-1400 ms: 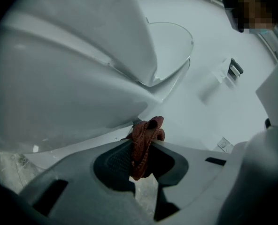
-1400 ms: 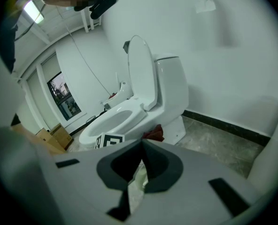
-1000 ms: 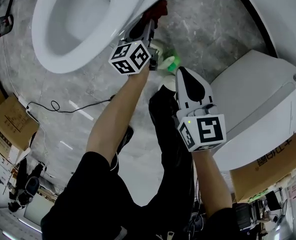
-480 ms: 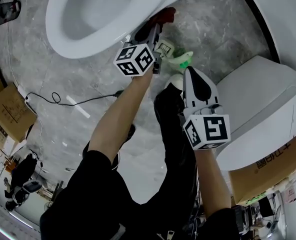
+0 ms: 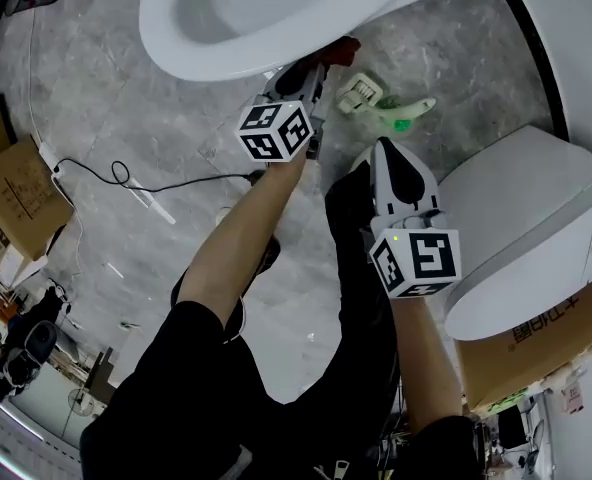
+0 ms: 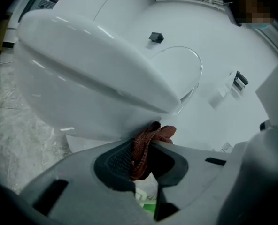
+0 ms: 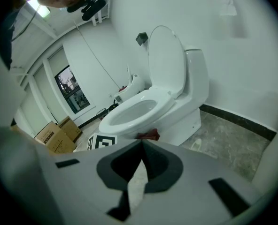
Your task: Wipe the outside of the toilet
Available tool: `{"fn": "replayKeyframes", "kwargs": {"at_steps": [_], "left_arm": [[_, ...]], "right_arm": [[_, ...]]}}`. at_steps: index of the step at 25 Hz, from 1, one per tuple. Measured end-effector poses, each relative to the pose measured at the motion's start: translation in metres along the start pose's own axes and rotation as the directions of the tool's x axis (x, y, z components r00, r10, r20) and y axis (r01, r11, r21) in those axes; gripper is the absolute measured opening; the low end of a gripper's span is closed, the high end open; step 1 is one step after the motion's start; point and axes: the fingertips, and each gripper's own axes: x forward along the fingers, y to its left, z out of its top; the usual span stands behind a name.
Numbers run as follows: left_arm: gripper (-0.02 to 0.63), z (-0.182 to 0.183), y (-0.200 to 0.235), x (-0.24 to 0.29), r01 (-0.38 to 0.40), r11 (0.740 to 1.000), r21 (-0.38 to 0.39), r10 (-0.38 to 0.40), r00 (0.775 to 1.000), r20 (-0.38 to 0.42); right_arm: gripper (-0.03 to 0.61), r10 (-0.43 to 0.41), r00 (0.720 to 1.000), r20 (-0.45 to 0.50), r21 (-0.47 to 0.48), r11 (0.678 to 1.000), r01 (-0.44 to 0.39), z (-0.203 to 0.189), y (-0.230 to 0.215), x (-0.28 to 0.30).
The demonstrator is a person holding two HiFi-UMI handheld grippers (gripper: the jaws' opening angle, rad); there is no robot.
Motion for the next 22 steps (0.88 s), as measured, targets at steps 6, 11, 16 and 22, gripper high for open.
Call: {"fn": "replayKeyframes", "kwargs": {"at_steps": [6,11,16,22], "left_arm": [[0.063,0.005,0.053,-0.049,-0.060,0.998,-0.011,0.060,0.998,-0.015],[0.063,0.015,0.089,-0.084,-0.087,0.996,0.008,0.087,0.996,-0.009],[0.063,0.028,0.122,-0.109,-0.120,0.992,0.022,0.120,0.993,0.000],[0.063,0.048,0.155,-0.131,-0.130,0.988,0.084,0.131,0.991,-0.006]], "right_arm": [[0.003,0.039,0.999,-0.016,-0.022,0.999,-0.039,-0.008,0.049,0.009],[0.003,0.064,0.998,-0.026,-0.039,0.997,-0.065,-0.014,0.081,0.017],[0.003,0.084,0.996,-0.041,-0.060,0.994,-0.087,-0.019,0.103,0.022],[0.003,0.091,0.995,-0.052,-0.070,0.993,-0.095,-0.025,0.124,0.025]]}}
